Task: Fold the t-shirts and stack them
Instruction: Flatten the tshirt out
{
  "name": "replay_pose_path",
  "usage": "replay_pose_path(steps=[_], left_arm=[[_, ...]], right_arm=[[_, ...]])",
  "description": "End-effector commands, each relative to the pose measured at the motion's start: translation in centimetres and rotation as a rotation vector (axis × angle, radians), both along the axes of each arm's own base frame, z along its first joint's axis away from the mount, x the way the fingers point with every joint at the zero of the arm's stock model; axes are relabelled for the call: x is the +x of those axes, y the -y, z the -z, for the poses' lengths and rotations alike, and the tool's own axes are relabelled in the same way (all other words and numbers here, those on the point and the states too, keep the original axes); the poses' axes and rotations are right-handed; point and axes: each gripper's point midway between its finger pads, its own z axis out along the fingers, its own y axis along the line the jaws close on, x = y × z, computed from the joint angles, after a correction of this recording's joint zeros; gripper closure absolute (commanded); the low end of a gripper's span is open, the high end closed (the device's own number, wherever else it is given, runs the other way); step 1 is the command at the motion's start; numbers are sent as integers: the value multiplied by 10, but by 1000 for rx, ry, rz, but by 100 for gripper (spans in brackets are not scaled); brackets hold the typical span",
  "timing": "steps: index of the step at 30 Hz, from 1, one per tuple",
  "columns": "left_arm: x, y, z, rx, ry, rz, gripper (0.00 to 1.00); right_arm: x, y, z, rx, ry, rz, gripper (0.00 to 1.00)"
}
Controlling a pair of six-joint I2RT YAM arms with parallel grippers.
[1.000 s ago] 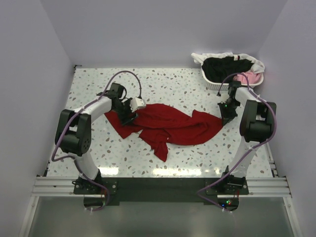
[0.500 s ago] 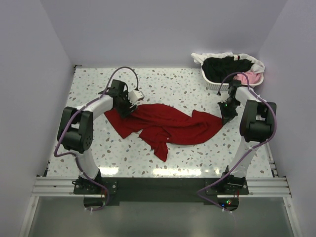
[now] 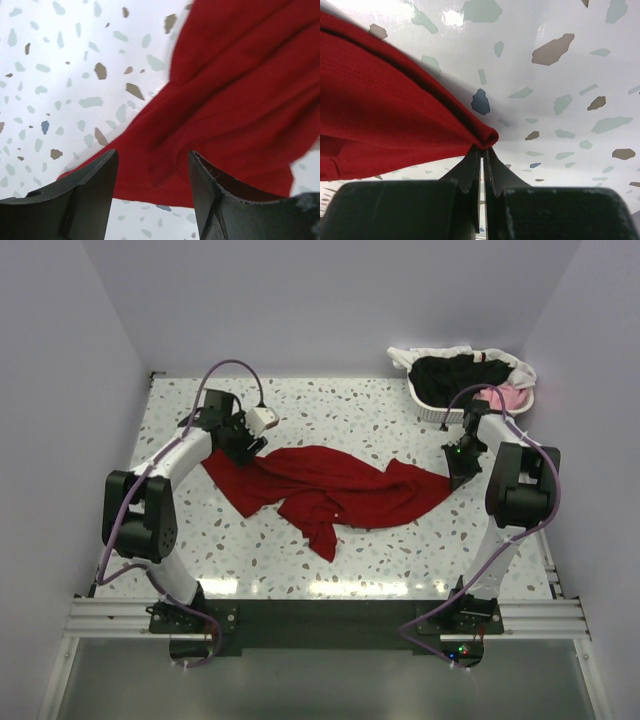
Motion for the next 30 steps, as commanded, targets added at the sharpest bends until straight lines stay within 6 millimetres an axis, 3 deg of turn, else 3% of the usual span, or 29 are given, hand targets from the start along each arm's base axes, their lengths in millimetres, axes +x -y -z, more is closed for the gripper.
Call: replay_pose_path(steps=[1,12,17,30], left_arm=[[-29,22,-23,-94,-46,129,37],[-44,15,-5,-23,-117,227,30],[-51,0,0,82,-63,302,37],[-36,1,25,161,44,367,32]], right_arm=[[11,0,-16,9,49,-12,100],[14,-3,-19,25,62,-23,100],[14,-2,-19,25,57,-25,100],[14,-2,-17,26,49,-18,100]])
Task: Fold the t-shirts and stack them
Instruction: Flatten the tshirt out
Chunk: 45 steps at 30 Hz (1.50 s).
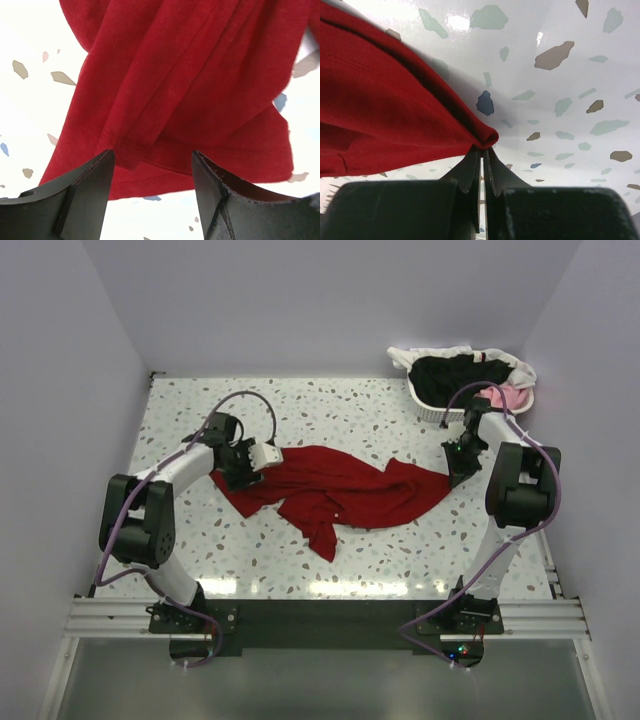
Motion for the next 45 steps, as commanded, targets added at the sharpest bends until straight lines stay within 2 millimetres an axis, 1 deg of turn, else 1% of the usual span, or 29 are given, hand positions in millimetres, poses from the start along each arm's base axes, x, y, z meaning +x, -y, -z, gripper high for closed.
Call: replay_pose_path(steps=[1,3,5,8,10,12,15,22,26,29,31,32,34,36,37,39,40,41,42,43,44,45], left_arm=[[22,5,-8,16,124,36,32],[24,7,-4,24,125,41,33],[30,6,-2,31,140,29,34],[40,4,-1,44,168,14,38],[46,3,-2,49,184,9,43],[48,3,-3,52,188,14,47],[52,4,-5,49,193,11,53],[64,8,-24,16,262,-16,60],[61,11,-26,-1,256,-5,66],[55,15,-19,-18,210,16,74],[53,18,-18,-28,199,23,83],[53,18,-19,-32,200,17,92],[56,17,-24,-40,207,2,100],[59,13,-30,-51,199,-42,100],[66,12,-41,-65,216,-55,100],[70,4,-50,-95,200,-103,100],[80,2,-65,-113,224,-122,100],[84,-6,-72,-130,225,-160,100],[88,-8,-86,-146,231,-170,100],[91,-15,-92,-159,231,-197,100],[93,-17,-99,-167,234,-207,100],[95,-19,-111,-175,242,-216,100]], right_arm=[[9,1,-11,5,32,-6,100],[9,1,-11,5,31,-6,100],[10,1,-11,5,31,-7,100],[10,1,-10,1,27,-8,100],[10,2,-10,0,24,-8,100],[10,2,-10,0,25,-6,100],[10,3,-10,-2,27,-6,100],[11,3,-10,-4,27,-8,100],[11,3,-9,-4,27,-8,100],[12,3,-10,-1,32,-8,100],[11,2,-10,2,29,-8,100],[13,2,-12,4,37,-10,100],[15,1,-16,14,47,-16,100],[20,1,-27,25,79,-21,100],[26,1,-35,27,101,-23,100],[33,-2,-52,43,150,-33,100],[41,-3,-65,48,188,-40,100],[43,-6,-75,65,207,-45,100],[53,-7,-96,66,269,-52,100],[55,-8,-107,68,288,-56,100],[59,-10,-118,82,317,-61,100],[68,-11,-144,79,385,-66,100]])
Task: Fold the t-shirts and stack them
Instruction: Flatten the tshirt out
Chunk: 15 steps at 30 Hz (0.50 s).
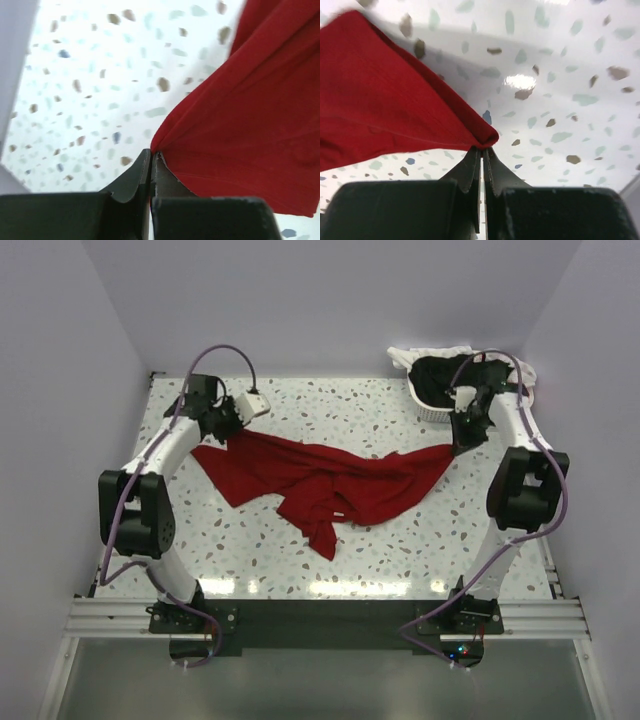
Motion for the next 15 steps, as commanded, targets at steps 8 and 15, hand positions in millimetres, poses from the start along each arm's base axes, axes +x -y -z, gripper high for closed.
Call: replay_pose_path(steps=[8,15], left_arm=[[9,-26,-115,-138,139,-157,100],[-31,-35,-214,-205,348,-230,100]], right_arm=[[40,-12,-221,22,563,-26,100],[10,-17,-332,-13,859,-22,100]])
